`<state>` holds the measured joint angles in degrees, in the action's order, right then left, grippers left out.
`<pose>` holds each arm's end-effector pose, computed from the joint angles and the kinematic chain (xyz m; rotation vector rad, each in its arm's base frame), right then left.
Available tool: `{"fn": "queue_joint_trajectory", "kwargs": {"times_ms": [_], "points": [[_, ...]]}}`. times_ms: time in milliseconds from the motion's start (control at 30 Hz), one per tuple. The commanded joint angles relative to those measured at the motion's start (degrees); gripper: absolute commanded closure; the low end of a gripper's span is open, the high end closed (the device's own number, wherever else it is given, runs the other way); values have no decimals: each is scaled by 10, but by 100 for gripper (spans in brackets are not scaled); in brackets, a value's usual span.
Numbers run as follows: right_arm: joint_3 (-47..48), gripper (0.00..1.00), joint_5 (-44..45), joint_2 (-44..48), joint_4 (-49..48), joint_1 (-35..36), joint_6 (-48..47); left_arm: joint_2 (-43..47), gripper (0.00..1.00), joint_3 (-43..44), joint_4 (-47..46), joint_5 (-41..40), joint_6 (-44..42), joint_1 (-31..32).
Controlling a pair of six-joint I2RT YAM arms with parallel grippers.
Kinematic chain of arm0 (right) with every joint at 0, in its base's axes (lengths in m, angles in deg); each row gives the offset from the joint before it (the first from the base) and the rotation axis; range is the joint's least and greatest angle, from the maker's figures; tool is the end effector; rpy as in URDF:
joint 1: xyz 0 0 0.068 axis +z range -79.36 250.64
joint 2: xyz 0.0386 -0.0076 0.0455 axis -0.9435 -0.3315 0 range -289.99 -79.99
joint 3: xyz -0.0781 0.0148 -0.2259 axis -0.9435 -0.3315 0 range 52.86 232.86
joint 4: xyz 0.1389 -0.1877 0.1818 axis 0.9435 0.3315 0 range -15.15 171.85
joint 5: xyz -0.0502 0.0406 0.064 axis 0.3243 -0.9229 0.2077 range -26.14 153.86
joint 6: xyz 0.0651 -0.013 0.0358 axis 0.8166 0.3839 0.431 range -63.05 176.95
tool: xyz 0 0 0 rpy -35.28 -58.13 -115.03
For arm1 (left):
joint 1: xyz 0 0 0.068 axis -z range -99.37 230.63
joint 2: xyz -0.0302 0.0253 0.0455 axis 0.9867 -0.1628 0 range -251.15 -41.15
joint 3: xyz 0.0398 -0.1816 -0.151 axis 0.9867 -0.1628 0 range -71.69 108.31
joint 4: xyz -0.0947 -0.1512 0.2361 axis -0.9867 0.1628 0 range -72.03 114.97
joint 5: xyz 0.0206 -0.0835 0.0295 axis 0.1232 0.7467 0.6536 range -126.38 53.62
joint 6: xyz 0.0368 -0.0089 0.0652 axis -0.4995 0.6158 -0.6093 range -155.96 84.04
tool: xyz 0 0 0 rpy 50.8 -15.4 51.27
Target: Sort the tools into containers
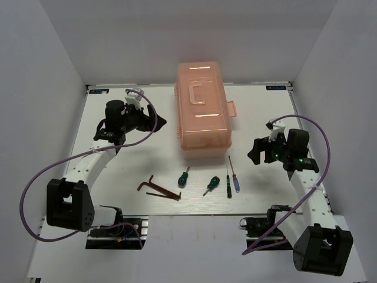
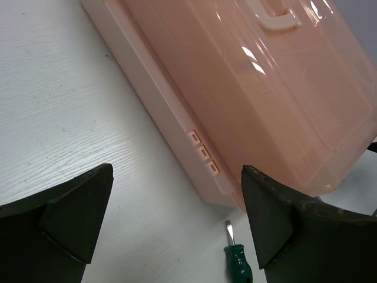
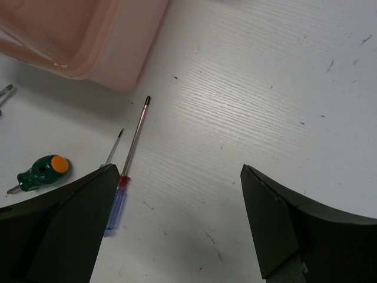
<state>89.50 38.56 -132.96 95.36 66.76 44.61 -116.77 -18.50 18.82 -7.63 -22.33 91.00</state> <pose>0.2752 0.0086 0.1962 -0.3989 2.1244 0.3257 0.3538 -0.0959 0.2326 0.2771 1.9843 -0.7656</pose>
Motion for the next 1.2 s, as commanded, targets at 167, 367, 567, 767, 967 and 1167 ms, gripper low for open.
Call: {"fn": "queue_joint_trajectory", "kwargs": {"times_ms": [167,367,567,767,967,1167], "points": [[68,74,-149,-20,73,8,-71,13,32,19,-13,24,2,1],[230,78,-128,-95,66,57,-23,6,65,19,-13,29,2,1],[439,54,-65,-246,88,149,47,1,16,19,-18,29,2,1],[574,63,-22,-382,46,231,180,1,13,19,-23,29,-9,1],[725,70,26,-516,47,287,293,1,12,14,-41,68,-9,1],[796,58,88,-584,47,326,351,1,10,9,-60,97,-14,1]]}}
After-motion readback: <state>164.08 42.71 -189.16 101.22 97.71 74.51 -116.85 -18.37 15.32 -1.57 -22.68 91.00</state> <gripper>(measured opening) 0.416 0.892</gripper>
